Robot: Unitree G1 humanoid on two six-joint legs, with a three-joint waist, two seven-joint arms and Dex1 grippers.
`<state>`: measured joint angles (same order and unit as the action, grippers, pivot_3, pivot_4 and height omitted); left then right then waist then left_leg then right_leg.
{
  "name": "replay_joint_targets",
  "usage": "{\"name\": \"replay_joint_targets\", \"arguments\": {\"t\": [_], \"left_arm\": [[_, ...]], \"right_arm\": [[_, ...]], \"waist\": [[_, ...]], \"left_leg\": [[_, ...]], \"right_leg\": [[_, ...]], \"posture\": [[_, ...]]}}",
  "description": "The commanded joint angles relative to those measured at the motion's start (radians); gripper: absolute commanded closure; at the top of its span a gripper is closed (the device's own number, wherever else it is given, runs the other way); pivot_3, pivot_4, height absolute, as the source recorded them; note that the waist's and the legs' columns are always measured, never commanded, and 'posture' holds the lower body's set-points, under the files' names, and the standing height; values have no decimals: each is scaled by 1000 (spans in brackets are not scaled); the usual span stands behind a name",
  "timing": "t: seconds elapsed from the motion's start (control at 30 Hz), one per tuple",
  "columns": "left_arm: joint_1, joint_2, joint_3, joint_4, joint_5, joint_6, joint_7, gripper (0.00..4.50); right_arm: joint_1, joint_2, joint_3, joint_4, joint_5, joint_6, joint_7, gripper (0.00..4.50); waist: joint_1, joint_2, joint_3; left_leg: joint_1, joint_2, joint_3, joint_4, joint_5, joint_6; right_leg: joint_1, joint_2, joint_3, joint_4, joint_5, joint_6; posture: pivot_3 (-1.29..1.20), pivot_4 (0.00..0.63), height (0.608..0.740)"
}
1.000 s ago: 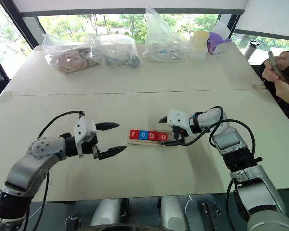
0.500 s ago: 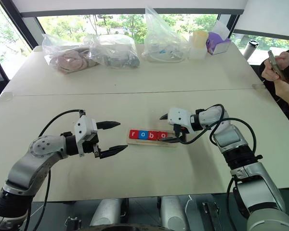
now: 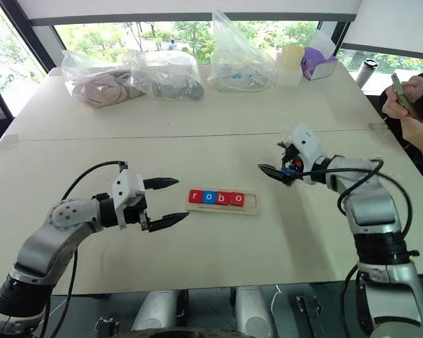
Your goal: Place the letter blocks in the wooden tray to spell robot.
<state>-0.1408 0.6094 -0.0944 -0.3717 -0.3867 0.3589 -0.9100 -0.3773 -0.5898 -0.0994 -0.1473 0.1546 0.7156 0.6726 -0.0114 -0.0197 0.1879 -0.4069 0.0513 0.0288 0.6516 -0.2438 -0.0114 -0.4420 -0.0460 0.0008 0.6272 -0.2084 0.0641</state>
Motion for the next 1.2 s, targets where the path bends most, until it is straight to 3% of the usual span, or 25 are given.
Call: {"name": "replay_joint_targets", "arguments": {"t": [0.03,0.23,0.6,0.7,0.83,0.87,1.0,1.2], "left_arm": [[-22,-7,-6,1,3,-27,-10,0],[-61,-15,-19,33,10,-32,-27,0],[-69,-6,-12,34,10,-27,-34,0],[-67,-6,-12,32,10,-27,-33,0],[-68,-11,-17,33,10,-25,-31,0],[-69,-12,-19,34,10,-26,-30,0],[-62,-16,-23,30,8,-26,-30,0],[-49,-12,-20,27,5,-30,-36,0]], "right_arm": [[46,95,-40,-157,-29,147,-201,44],[64,245,-51,-155,-85,240,-430,44],[41,361,-97,-79,-64,268,-570,44],[39,365,-106,-78,-58,285,-581,876],[72,351,-97,-114,-58,320,-582,2975],[79,348,-98,-122,-59,327,-583,3328],[129,335,-108,-224,-49,386,-575,3318],[321,319,-111,-543,-15,608,-547,3318]], "waist": [[-1,0,0],[-2,0,0],[-4,0,0],[-3,0,-1],[0,0,-1],[0,0,-1],[1,0,-1],[0,0,-1]], "left_leg": [[0,0,0,0,0,0],[0,0,0,1,0,-1],[0,0,0,0,0,0],[0,0,0,0,0,0],[0,0,0,0,0,0],[0,0,0,0,0,0],[0,0,0,-1,0,0],[-1,0,-1,-3,0,0]], "right_leg": [[0,0,0,1,0,0],[-1,0,0,2,0,0],[-1,0,0,1,0,0],[0,0,0,1,0,0],[0,0,0,1,0,0],[0,0,0,1,0,0],[0,0,0,0,-1,1],[0,0,0,-1,-2,2]], "posture": [[0,150,740],[0,150,740],[0,150,740],[0,150,740],[0,150,740],[0,150,740],[0,150,740],[0,150,740]]}}
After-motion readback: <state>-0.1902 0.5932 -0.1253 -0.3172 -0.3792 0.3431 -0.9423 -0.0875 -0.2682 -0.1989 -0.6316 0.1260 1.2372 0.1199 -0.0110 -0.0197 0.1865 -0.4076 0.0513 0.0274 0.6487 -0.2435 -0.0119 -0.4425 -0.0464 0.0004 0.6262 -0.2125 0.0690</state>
